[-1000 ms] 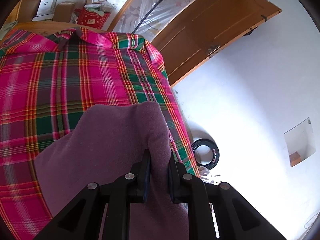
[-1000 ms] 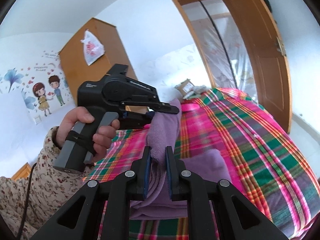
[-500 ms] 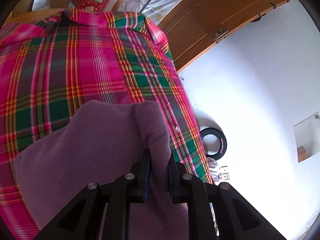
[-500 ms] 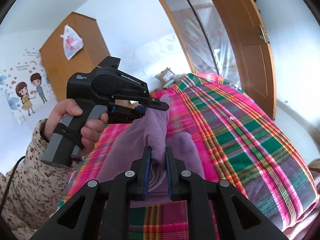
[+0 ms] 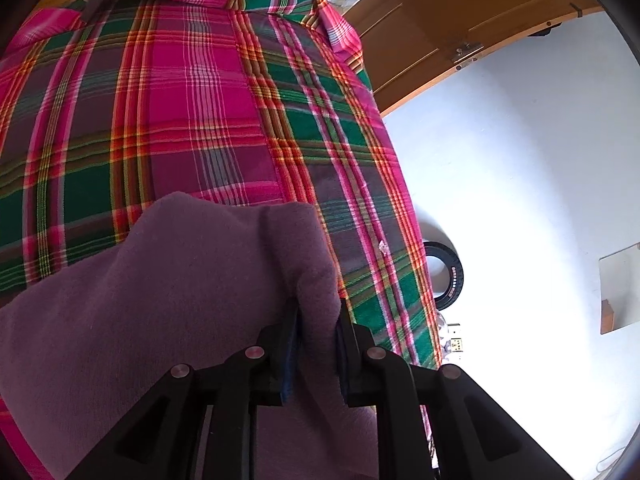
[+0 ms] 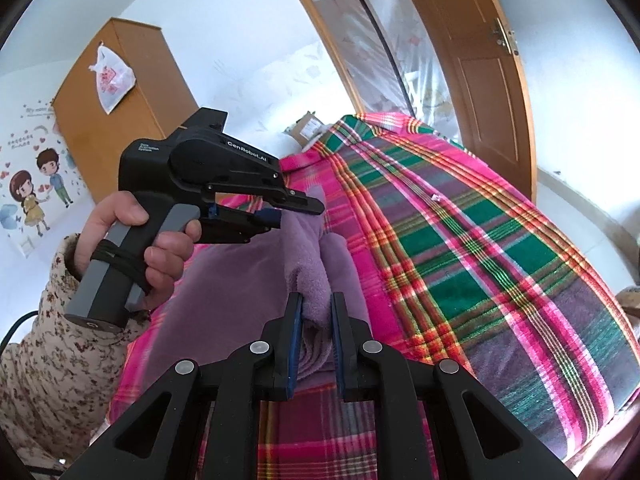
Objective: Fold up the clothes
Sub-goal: 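Lay the held edge over the pants and open both grippers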
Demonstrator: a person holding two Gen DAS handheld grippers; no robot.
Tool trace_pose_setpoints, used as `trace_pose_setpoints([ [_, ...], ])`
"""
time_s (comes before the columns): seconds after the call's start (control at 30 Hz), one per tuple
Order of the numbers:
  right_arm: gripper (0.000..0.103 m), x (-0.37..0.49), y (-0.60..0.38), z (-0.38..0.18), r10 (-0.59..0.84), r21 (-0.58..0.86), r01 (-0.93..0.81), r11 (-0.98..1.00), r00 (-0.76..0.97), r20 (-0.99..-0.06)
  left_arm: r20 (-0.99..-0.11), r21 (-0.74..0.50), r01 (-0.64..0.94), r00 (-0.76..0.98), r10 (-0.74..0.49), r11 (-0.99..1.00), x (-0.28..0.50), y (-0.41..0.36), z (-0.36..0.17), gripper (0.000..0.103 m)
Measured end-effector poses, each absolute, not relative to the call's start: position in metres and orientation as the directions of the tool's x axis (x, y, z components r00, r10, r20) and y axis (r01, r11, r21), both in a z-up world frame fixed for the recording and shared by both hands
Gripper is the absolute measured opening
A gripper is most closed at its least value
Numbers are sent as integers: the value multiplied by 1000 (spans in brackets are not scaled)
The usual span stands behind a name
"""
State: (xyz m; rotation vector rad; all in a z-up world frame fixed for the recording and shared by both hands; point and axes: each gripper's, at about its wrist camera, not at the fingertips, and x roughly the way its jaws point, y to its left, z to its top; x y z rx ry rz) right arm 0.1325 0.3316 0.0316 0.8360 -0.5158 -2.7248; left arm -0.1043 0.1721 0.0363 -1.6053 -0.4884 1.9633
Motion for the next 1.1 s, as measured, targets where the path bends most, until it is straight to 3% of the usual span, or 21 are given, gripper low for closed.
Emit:
trace_pose_setpoints([
  [0.3, 14, 130, 337, 22, -327, 418, 100, -903, -792, -516, -773, -588, -209, -141, 619, -782, -100, 172, 36, 21],
  [0.63, 14, 130, 340, 19, -323, 430, 82, -899, -787, -526, -696, -650, -248, -185, 694, -718, -92, 149, 49, 21],
  [1.1, 20, 131, 360, 12, -279, 443, -1, -897, -776, -565, -711, -616, -199, -277, 647, -762, -83, 84, 49, 22],
])
